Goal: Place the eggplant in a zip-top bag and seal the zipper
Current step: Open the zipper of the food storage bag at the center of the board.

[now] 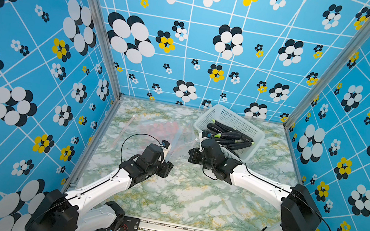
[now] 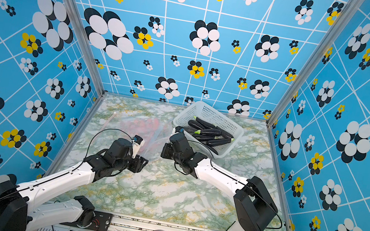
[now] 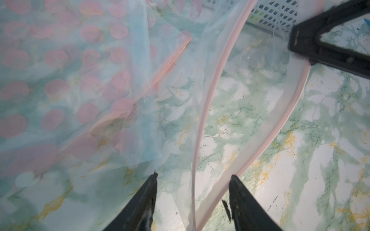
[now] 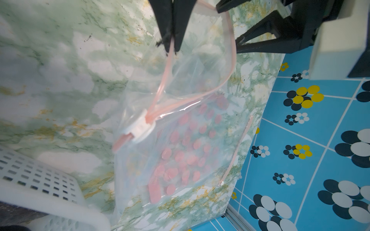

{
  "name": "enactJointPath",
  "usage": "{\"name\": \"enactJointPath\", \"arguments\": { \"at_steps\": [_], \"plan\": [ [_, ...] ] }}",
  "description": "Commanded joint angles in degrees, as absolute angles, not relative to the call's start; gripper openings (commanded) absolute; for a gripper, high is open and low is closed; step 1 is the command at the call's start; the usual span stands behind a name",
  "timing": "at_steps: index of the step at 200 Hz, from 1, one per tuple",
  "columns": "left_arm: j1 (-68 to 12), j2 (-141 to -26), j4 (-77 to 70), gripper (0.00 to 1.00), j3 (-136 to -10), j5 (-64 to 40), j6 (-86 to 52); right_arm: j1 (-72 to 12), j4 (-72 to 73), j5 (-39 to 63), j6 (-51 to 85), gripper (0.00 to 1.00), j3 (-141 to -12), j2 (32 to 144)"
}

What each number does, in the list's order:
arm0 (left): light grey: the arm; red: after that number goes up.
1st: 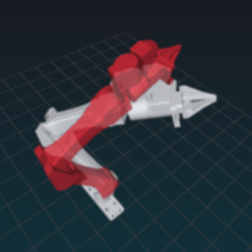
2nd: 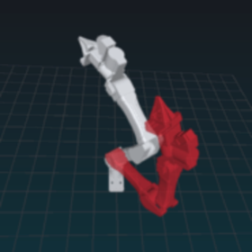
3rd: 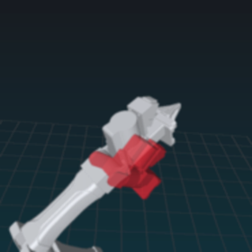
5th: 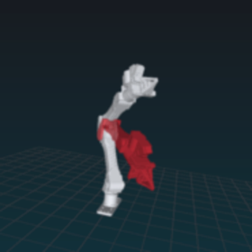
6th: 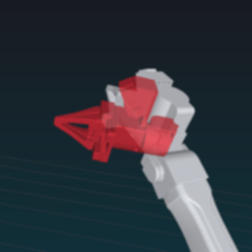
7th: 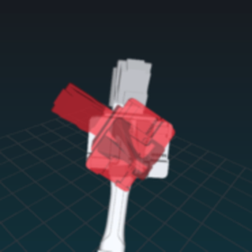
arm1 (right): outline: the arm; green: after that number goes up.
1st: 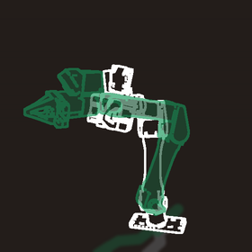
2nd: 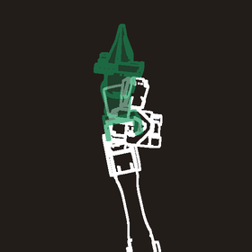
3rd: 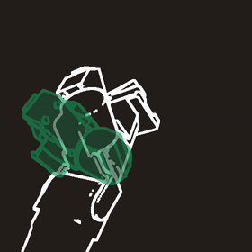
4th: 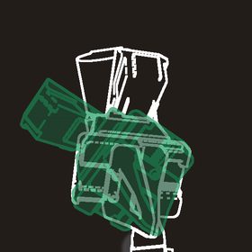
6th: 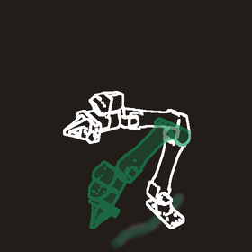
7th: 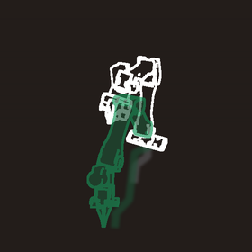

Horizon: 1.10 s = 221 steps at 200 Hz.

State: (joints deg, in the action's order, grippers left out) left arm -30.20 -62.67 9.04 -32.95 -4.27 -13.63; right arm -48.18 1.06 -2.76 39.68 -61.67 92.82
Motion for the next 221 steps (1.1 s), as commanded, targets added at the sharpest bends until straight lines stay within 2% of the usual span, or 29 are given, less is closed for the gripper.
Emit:
{"name": "enactJointPath", "arguments": {
  "at_steps": [1, 18, 25, 54, 82, 96, 116, 142, 182, 221],
  "plan": [
    [-31.09, -63.81, 5.62, 0.55, -32.87, -1.55, -12.59, -47.86, 3.06, -1.41, 41.15, 0.0, -60.13, 90.8],
    [-31.5, -64.91, 4.68, 0.45, -33.2, -0.96, -12.36, -47.87, 3.52, -1.23, 41.58, 0.0, -59.79, 90.28],
    [-31.87, -65.32, 4.49, 0.33, -33.47, -1.04, -11.8, -47.89, 3.52, -1.39, 41.74, 0.0, -59.74, 90.18],
    [-34.8, -65.69, 8.72, 0.0, -35.47, 0.43, -7.36, -47.14, -0.13, -5.35, 45.99, 0.0, -60.48, 90.46],
    [-37.04, -64.09, 9.35, 0.0, -34.82, 0.82, -4.51, -46.21, 0.33, -8.96, 50.54, 0.26, -59.74, 91.28],
    [-37.42, -63.09, 9.31, 0.0, -34.41, 1.21, -4.61, -45.73, -0.43, -10.29, 51.8, 0.31, -60.5, 92.2],
    [-37.75, -62.16, 9.84, 0.0, -34.02, 1.56, -4.74, -45.35, -2.3, -12.6, 52.06, 0.32, -62.07, 93.52],
    [-38.52, -61.17, 10.02, 0.0, -33.62, 2.09, -4.36, -44.59, -5.32, -13.21, 50.48, 0.27, -64.63, 95.51],
    [-39.55, -61.55, 10.99, 0.0, -34.11, 5.66, -3.86, -42.39, -8.07, -15.59, 48.77, 0.02, -65.27, 94.4],
    [-41.46, -66.09, 13.96, 0.0, -37.05, 9.7, -1.63, -38.66, -6.62, -14.49, 47.78, 0.0, -62.79, 89.09]
  ]
}}
